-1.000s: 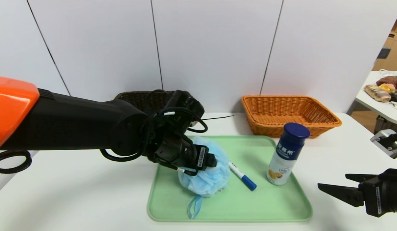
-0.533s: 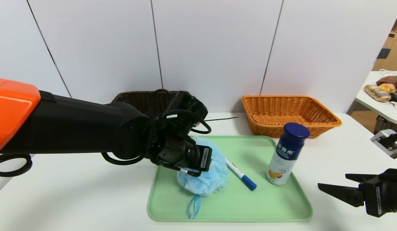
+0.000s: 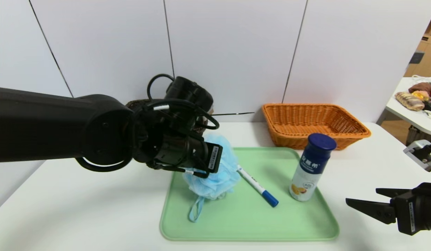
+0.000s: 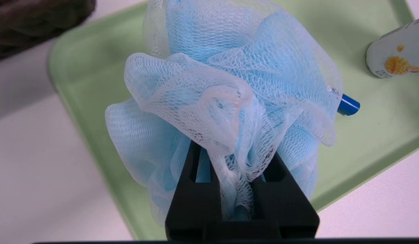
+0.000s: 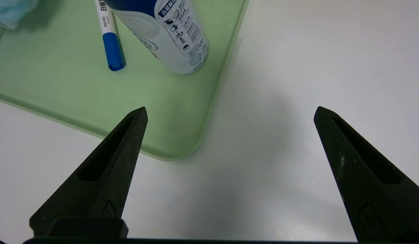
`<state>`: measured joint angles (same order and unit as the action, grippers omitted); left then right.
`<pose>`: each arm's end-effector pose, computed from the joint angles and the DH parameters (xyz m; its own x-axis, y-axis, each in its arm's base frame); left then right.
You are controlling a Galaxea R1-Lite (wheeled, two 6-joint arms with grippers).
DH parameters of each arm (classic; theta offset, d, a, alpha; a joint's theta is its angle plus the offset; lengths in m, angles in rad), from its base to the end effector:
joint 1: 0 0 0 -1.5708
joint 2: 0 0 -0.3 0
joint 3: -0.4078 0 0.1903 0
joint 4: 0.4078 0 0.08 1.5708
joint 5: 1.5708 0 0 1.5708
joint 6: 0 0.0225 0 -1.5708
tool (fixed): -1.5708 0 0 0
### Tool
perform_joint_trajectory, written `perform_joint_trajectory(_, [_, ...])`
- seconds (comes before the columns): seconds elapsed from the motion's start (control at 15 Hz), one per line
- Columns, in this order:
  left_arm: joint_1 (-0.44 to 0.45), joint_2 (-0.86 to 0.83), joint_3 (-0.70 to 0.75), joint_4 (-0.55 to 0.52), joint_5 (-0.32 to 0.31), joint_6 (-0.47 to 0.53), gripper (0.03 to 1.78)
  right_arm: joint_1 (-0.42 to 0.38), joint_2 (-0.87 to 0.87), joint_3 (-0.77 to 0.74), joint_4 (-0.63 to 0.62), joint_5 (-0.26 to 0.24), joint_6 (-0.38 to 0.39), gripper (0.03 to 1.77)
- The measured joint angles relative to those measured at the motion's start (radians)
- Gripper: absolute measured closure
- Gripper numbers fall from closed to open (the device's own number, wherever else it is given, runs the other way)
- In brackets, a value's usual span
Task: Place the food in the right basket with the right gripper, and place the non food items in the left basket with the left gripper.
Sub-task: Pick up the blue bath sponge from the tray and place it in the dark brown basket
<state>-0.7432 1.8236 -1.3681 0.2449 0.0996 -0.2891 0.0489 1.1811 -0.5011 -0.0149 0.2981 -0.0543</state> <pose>0.2544 -0.2307 0.2154 0.6275 -0.4416 -0.6413 0.4564 0.8759 -0.1565 0.1487 0.0139 0.1637 0.7369 0.3301 -0.5899 -0.3106 0.9404 0.1383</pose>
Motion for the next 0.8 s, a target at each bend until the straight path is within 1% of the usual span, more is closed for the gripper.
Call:
perform_joint_trajectory(0.2, [0.071, -0.066, -0.029, 0.000, 0.002, 0.085, 1.56, -0.001, 0.000, 0.000, -0.018, -0.003, 0.001, 0.10])
perform_joint_trajectory(0.47, [0.206, -0.117, -0.162, 0.001, -0.002, 0.175, 1.56, -0.002, 0.000, 0.008, -0.037, -0.004, 0.001, 0.10])
perform_joint_trajectory(0.67, [0.261, -0.098, -0.300, 0.003, -0.011, 0.191, 1.56, -0.001, 0.000, 0.010, -0.038, -0.003, 0.001, 0.10])
perform_joint_trajectory(0.8, [0.288, -0.050, -0.385, 0.002, -0.022, 0.203, 1.56, 0.000, 0.000, 0.010, -0.039, -0.003, 0.001, 0.10])
